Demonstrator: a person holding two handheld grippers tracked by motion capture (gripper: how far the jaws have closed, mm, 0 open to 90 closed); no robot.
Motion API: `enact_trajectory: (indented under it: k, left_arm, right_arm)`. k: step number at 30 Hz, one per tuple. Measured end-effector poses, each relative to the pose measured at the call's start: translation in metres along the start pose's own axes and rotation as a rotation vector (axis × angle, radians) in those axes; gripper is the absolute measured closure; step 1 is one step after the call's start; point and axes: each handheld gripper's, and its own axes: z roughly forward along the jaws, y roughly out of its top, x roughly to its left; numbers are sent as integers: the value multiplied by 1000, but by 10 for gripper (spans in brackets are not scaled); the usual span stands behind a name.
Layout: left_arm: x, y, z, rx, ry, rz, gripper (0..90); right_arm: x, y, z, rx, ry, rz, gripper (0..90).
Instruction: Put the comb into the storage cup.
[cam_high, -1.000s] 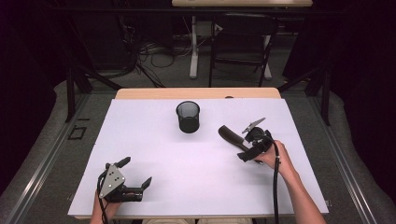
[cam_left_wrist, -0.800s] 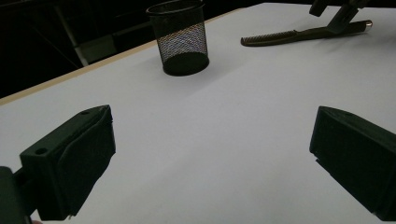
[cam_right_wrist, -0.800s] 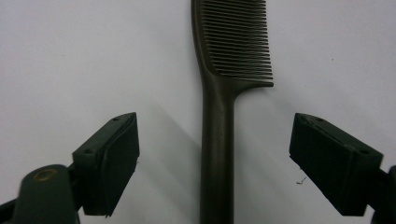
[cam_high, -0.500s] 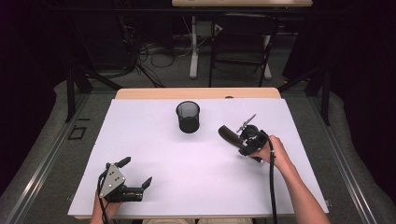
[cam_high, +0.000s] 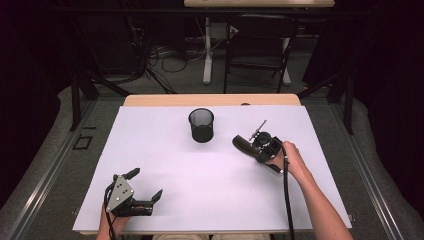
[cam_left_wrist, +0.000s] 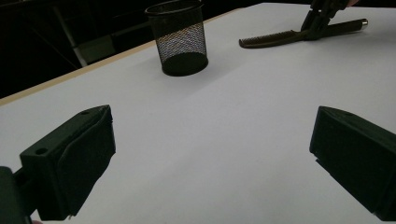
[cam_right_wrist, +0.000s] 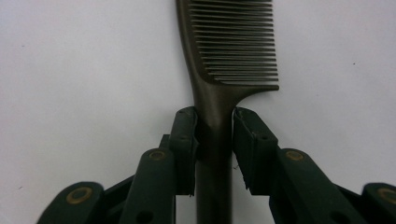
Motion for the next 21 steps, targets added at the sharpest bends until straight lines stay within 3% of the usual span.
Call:
enact_trajectory:
  k: [6, 15, 21]
  left_arm:
    - [-1, 0, 0, 0, -1, 1, 4]
    - [0, 0, 0, 0, -1, -1, 4]
    - [0, 0, 0, -1, 0, -1, 4]
  right_arm:
    - [0, 1, 0, 15, 1, 34, 721]
    - [-4, -7, -7, -76, 36, 120, 726]
    - [-2, -12, -15, -145, 47, 120, 726]
